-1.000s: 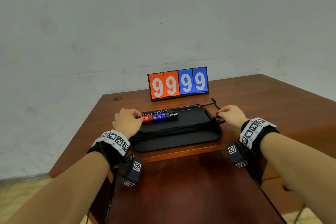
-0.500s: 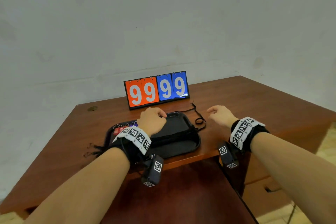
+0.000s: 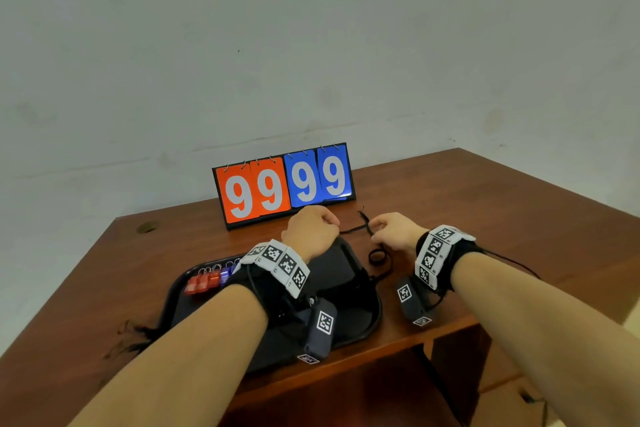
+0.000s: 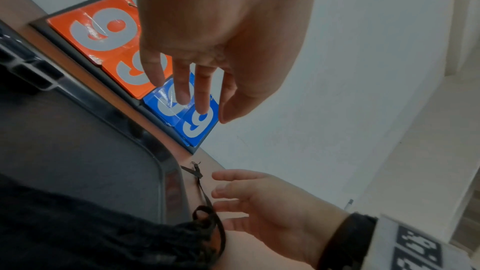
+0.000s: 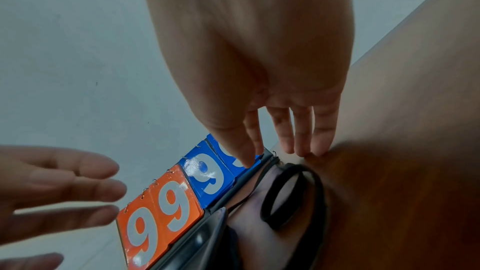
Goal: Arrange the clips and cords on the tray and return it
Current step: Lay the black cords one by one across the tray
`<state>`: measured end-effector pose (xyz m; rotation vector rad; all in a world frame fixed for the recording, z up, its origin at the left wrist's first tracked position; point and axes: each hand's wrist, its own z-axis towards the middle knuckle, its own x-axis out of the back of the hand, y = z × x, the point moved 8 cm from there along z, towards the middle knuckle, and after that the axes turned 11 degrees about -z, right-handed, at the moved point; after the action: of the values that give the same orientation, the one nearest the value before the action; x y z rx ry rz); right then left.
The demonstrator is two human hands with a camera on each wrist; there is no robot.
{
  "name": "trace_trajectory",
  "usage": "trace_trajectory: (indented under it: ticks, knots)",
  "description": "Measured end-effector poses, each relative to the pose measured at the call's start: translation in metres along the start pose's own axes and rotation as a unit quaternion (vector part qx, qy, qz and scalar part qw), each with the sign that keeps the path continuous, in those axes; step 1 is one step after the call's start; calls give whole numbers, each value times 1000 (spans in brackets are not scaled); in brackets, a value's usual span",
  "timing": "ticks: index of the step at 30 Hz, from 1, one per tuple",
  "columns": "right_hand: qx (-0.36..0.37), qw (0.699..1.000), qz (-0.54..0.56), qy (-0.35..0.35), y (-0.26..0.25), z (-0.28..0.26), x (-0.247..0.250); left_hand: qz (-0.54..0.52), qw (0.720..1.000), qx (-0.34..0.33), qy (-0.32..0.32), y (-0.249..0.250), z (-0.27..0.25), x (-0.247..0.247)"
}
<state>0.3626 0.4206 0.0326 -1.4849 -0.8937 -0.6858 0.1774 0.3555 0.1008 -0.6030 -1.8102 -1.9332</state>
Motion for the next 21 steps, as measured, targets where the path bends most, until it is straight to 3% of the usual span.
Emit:
trace_trajectory:
  ticks: [5, 14, 21]
  knots:
    - [-1, 998, -53, -16, -9, 23, 0, -20, 1000, -6, -18, 2, 22, -3]
    - [-100, 989, -93, -58, -8, 58, 3, -53, 999, -4, -12, -8, 45, 5]
    - [-107, 958, -247, -95, -25, 68, -1, -54, 998, 7, -12, -22, 48, 13]
